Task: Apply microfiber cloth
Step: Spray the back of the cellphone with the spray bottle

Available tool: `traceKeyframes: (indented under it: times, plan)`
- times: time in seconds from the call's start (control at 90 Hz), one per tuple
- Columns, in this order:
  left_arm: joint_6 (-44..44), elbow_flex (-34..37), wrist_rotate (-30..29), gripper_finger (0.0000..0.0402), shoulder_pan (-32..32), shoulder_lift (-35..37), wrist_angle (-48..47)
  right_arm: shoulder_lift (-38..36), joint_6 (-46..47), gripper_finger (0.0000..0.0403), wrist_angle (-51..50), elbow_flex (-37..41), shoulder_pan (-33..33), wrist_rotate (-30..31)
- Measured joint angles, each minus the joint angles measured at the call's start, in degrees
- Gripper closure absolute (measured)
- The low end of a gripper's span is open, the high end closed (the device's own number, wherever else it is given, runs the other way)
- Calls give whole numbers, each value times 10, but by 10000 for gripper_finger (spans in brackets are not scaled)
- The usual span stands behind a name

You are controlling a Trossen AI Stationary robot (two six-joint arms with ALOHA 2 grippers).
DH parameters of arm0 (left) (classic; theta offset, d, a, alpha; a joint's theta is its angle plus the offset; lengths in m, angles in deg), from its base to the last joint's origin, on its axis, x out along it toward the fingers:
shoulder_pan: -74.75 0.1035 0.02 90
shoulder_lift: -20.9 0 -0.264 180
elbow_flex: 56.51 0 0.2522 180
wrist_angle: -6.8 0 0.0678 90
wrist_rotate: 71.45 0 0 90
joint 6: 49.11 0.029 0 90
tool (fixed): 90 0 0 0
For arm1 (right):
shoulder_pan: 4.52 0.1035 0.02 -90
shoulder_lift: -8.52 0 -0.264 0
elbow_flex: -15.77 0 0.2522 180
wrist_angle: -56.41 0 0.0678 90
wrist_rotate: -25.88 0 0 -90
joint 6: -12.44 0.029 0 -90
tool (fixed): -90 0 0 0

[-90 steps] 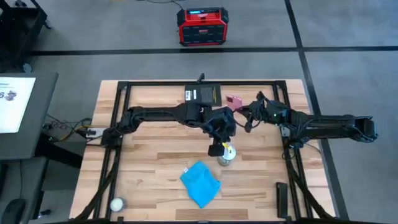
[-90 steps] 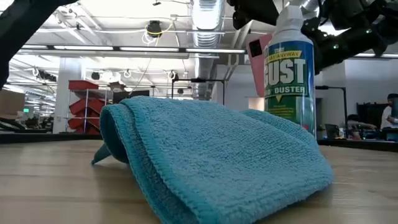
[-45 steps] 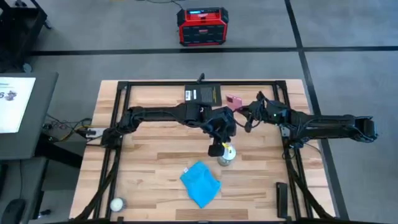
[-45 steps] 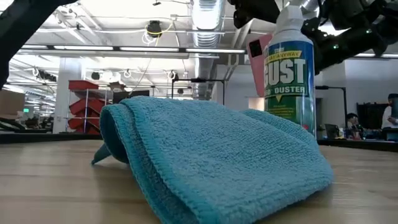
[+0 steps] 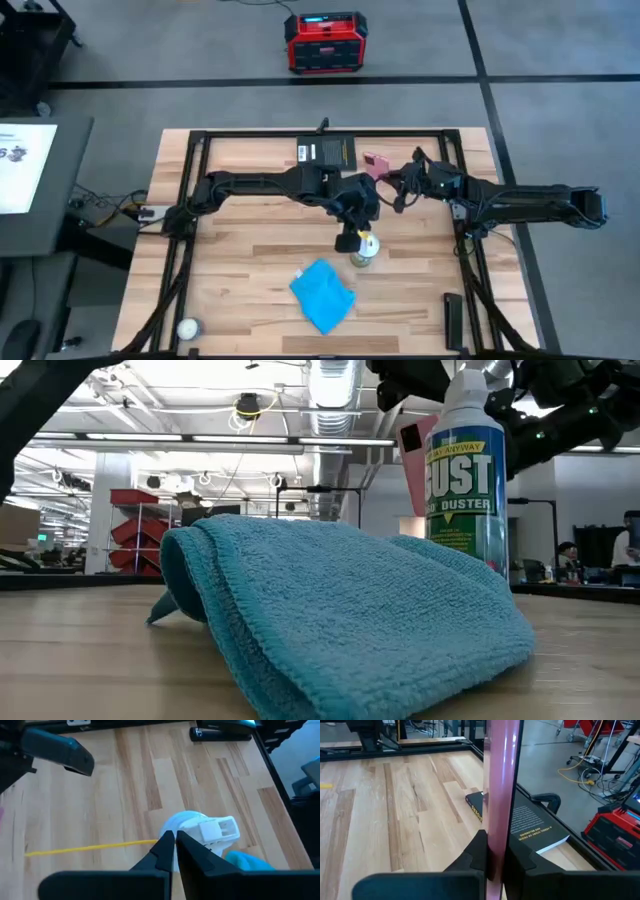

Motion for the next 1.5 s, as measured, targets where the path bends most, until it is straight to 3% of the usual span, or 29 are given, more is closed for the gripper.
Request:
traceKeyframes:
  times: [1.5]
  plan:
    - [39,-22,9,402,0,0,-3,0,2,393,-17,0,0,0]
